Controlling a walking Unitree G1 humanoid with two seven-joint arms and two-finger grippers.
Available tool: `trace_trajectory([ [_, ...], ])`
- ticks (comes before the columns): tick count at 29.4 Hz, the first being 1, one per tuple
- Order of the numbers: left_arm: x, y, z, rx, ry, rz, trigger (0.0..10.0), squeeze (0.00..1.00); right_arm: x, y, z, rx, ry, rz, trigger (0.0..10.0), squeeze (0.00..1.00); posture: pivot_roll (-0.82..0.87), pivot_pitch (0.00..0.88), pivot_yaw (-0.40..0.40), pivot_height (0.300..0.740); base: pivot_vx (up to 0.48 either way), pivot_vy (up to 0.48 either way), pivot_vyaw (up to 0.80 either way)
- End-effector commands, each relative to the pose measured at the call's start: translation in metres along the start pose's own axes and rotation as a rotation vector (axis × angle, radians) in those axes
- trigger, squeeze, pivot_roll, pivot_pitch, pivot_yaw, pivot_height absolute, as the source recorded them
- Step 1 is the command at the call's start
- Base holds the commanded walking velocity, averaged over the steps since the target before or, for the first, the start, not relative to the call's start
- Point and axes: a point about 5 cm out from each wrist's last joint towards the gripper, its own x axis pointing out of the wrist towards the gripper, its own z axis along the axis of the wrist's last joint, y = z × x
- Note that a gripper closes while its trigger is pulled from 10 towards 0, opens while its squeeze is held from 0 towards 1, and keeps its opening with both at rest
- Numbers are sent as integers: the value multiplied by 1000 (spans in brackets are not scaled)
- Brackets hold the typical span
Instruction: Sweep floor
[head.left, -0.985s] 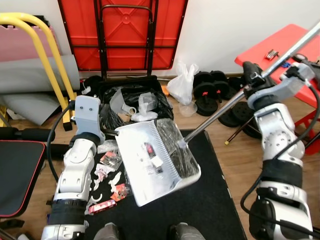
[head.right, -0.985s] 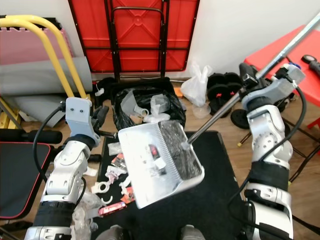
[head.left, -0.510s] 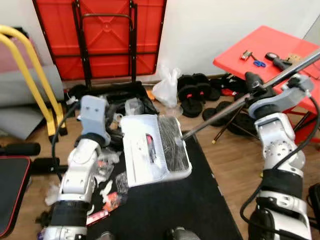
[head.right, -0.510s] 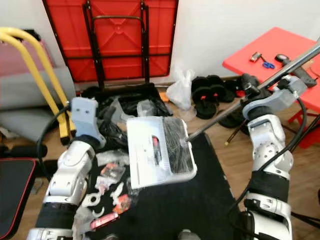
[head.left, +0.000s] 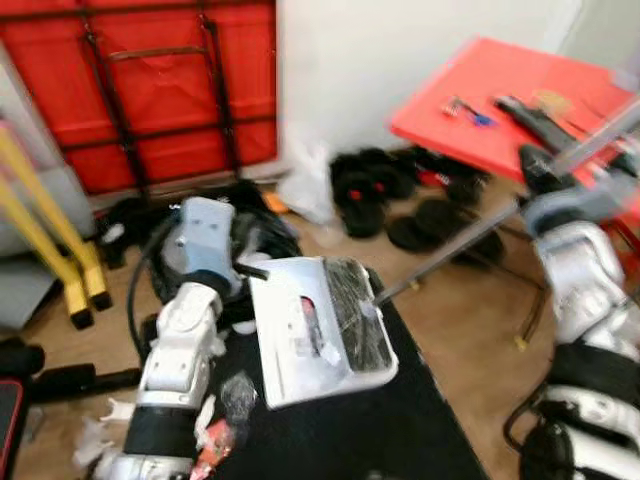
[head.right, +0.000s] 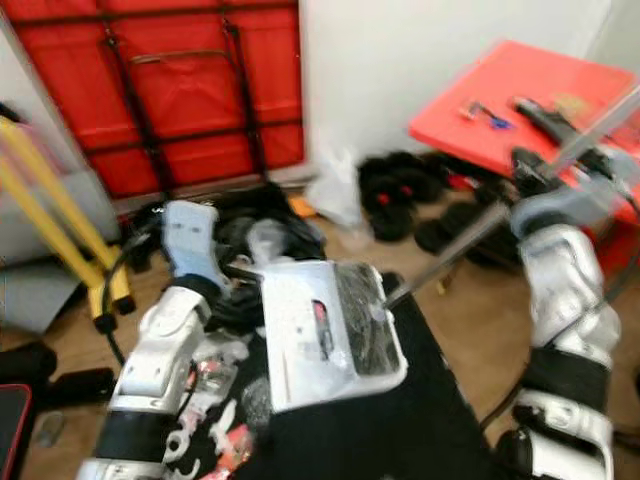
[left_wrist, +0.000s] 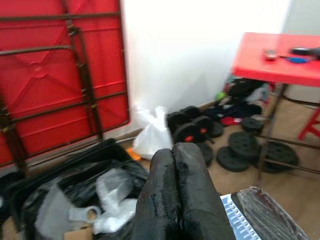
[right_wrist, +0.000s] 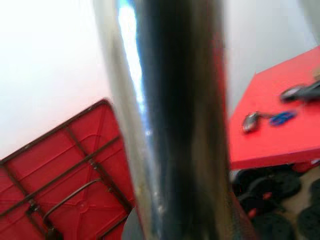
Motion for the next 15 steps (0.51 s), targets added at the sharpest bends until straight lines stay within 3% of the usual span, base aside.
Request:
trace_trajectory([
  [1, 1, -6, 0, -3, 1, -23, 10000, 0, 0, 4, 18, 46, -91, 33, 0, 0, -165, 63, -143, 740, 315, 0, 0],
  [15, 2, -7, 0, -3, 1, -28, 10000, 0, 0, 5, 19, 54, -101, 38, 0, 0, -165, 59, -142, 740, 315, 0, 0],
])
